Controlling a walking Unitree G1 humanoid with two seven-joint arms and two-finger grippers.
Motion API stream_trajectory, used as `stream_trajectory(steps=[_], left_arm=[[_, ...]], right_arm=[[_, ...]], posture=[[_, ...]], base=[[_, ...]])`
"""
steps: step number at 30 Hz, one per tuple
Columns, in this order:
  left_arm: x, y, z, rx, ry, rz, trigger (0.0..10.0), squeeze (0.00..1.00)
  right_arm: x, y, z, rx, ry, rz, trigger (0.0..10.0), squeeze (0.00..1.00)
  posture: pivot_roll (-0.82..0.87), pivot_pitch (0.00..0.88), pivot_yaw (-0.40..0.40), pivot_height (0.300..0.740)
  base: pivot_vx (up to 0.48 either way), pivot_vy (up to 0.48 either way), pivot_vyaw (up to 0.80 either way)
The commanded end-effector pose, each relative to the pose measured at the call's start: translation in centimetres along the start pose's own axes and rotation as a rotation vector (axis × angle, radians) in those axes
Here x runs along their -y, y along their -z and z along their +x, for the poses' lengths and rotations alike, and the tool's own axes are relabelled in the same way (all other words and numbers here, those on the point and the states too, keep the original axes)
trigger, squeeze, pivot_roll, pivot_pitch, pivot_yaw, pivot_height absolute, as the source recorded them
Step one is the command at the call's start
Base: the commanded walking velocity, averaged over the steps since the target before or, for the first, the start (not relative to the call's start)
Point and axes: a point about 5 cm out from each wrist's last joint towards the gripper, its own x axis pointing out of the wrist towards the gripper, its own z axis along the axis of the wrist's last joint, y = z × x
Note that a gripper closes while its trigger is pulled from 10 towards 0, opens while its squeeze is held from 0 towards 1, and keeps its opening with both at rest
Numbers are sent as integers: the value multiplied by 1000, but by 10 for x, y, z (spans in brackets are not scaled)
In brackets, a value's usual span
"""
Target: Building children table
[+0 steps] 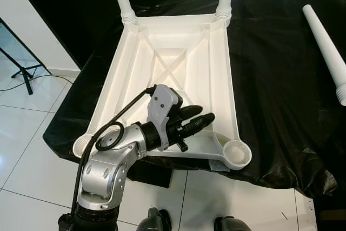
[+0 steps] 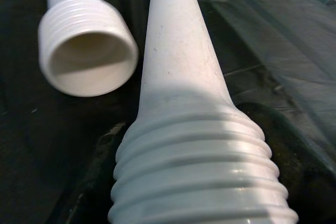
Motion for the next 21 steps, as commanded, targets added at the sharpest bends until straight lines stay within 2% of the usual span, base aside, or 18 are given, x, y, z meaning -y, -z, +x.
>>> stream_trajectory(steps=[1, 3, 5, 7, 10, 11, 17, 21], left_arm=[[-2, 1, -3, -7, -81, 0, 10000, 0], [-3, 0, -2, -7, -81, -1, 10000, 0], [-3, 0, -2, -7, -81, -1, 10000, 0], [-3, 0, -2, -6, -77, 0, 10000, 0], [-3, 0, -1, -6, -75, 1, 10000, 0], [-3, 0, -1, -5, -74, 0, 10000, 0], [-3, 0, -1, -5, -73, -3, 10000, 0], [-3, 1, -1, -5, -71, -3, 10000, 0]], right_arm=[[-19, 9, -5, -31, -111, -22, 10000, 0], [-40, 5, -10, -7, -236, -19, 10000, 0], [-45, 5, -12, -2, -274, -18, 10000, 0], [-60, 1, -18, 28, -356, -26, 10000, 0], [-66, -1, -20, 43, -386, -32, 10000, 0], [-79, -7, -27, 88, -468, -45, 10000, 0], [-96, -19, -38, 173, -582, -50, 10000, 0], [-103, -28, -45, 226, -620, -13, 10000, 0]], posture=[[9, 205, 52, 740], [6, 204, 53, 740], [6, 204, 53, 740], [4, 201, 55, 740], [4, 201, 55, 740], [3, 197, 55, 740], [3, 194, 56, 740], [2, 191, 57, 740]], base=[[0, 0, 0], [0, 0, 0], [0, 0, 0], [0, 0, 0], [0, 0, 0], [0, 0, 0], [0, 0, 0], [0, 0, 0]])
